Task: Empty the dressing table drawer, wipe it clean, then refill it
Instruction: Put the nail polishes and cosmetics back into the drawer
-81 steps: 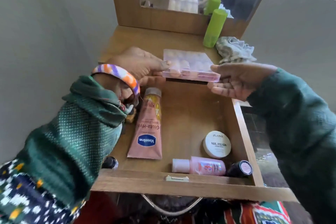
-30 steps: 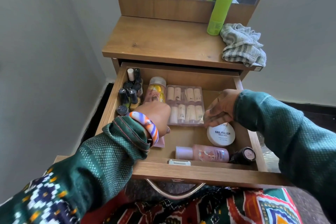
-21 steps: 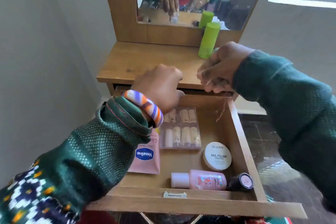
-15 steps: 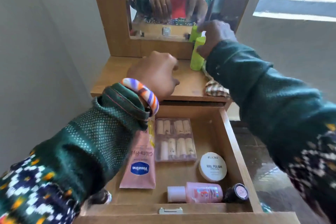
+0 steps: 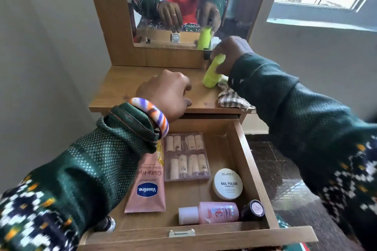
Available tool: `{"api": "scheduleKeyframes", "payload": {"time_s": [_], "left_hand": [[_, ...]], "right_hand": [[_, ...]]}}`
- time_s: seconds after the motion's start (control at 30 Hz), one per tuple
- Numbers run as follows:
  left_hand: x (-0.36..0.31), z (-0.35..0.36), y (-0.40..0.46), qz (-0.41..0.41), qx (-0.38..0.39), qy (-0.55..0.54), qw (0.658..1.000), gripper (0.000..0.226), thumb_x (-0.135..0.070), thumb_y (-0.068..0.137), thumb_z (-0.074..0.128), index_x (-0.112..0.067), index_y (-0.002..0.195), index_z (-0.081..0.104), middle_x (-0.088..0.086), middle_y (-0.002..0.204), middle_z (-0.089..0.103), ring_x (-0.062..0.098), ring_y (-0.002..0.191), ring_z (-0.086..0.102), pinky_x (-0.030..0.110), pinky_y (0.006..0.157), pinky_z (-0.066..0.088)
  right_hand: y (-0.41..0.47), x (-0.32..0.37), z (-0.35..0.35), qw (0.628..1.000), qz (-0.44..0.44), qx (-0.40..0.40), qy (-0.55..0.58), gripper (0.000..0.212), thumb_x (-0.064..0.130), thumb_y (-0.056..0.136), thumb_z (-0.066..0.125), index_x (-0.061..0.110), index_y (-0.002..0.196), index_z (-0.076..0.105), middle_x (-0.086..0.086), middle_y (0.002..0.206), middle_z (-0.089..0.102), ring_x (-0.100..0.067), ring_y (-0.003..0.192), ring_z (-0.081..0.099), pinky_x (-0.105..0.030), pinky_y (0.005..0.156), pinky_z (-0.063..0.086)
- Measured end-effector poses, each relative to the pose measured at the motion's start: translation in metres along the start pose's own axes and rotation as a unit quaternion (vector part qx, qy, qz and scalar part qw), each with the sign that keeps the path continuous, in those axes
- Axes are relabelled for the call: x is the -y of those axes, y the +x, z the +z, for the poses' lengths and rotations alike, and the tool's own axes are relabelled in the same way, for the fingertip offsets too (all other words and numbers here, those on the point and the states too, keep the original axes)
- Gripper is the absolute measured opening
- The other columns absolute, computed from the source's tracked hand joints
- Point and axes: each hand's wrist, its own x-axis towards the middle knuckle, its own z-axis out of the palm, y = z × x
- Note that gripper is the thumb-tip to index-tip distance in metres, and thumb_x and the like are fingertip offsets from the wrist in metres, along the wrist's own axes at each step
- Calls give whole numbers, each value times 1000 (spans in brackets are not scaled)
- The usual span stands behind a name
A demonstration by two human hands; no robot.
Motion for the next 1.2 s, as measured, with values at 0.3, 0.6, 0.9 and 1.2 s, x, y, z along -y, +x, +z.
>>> {"api": "scheduleKeyframes", "payload": {"time_s": [0.3,0.6,0.9,1.2], "left_hand": [[-3,18,-18,27,25,-7,999,36,-30,85,61,-24,121,60,-2,117,65,24,110,59,40,93,49],[0,50,-42,28,90,32,995,34,-33,87,56,-32,121,57,-4,121,64,23,113,59,35,92,49],[3,46,-37,24,52,26,998,32,-34,88,57,-33,120,59,-7,119,65,23,112,59,35,92,49],[17,30,-9,20,-4,26,999,30,-29,87,60,-31,117,63,0,120,66,25,110,60,39,91,51]], "right_hand": [[-94,1,-25,985,-39,168,9,35,16,68,79,16,103,70,14,70,57,6,51,47,1,38,34],[-98,-22,50,973,4,199,-116,37,3,80,67,11,115,62,-10,121,59,-25,110,57,-25,87,44],[-100,-28,64,970,6,163,-183,42,7,85,58,14,126,49,-12,124,55,-31,113,54,-37,96,36],[-96,-10,39,983,-5,68,-172,22,17,87,59,19,109,60,-4,84,53,-24,81,55,-30,72,44]]}}
